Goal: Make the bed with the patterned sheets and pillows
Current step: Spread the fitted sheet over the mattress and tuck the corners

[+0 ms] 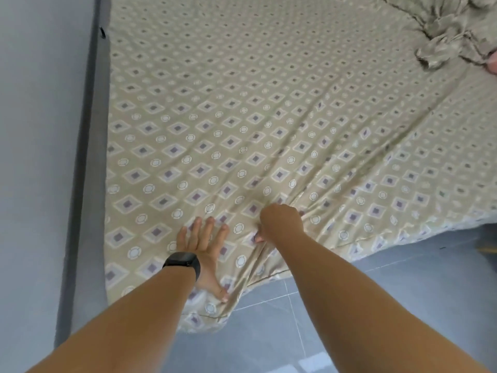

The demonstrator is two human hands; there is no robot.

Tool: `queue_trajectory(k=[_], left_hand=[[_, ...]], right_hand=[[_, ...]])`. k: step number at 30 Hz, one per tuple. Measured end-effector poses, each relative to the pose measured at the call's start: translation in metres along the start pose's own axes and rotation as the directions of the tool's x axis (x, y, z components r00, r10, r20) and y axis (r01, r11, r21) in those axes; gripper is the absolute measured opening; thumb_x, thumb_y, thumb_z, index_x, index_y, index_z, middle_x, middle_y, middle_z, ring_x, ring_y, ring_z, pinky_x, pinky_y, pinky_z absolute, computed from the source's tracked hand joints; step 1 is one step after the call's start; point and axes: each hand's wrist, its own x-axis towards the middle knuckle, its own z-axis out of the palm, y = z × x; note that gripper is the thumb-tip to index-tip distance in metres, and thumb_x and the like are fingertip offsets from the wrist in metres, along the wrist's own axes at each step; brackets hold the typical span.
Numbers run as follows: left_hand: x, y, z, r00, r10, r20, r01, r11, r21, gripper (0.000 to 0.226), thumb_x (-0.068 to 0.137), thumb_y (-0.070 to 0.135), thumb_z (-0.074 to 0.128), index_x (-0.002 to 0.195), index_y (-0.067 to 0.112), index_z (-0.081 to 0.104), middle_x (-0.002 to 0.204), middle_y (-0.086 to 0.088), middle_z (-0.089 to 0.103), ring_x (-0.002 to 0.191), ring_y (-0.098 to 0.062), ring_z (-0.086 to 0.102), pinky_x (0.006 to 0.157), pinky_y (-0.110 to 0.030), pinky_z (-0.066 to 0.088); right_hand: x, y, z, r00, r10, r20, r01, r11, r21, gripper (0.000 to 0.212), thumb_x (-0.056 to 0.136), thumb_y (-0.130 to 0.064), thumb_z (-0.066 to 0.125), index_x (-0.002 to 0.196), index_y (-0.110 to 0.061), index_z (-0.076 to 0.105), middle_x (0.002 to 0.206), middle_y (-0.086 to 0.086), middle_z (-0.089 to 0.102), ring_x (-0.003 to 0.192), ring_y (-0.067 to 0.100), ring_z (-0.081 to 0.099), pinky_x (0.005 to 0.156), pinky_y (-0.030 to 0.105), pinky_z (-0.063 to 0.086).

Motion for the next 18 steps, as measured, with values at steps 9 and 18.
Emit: queue_trajectory(k=[9,18], left_hand=[[0.005,0.0,-0.016,0.99,-0.013,0.141,0.018,0.999,-0.031,0.159,0.049,0.086,0.073,0.125,0.039,-0.058,0.133,-0.006,-0.066,0.124,-0.037,-0.059,0.111,-0.065,-0.024],[0.004,0.0,-0.02,0.983,-0.017,0.184,0.028,0.998,-0.061,0.162,0.049,0.083,0.076,0.118,0.034,-0.063,0.128,-0.007,-0.069,0.118,-0.038,-0.062,0.106,-0.065,-0.031]], right_hand=[[0.02,0.007,0.018,0.972,-0.234,-0.013,0.226,0.953,-0.203,0.018,0.089,-0.001,0.059,0.102,-0.008,0.07,0.09,0.006,0.061,0.087,0.029,0.068,0.077,0.036,0.052],[0.026,0.006,0.023,0.97,-0.194,0.147,0.218,0.962,-0.163,0.029,0.092,-0.005,0.057,0.118,-0.01,0.068,0.126,0.027,0.058,0.115,0.048,0.057,0.097,0.058,0.049]])
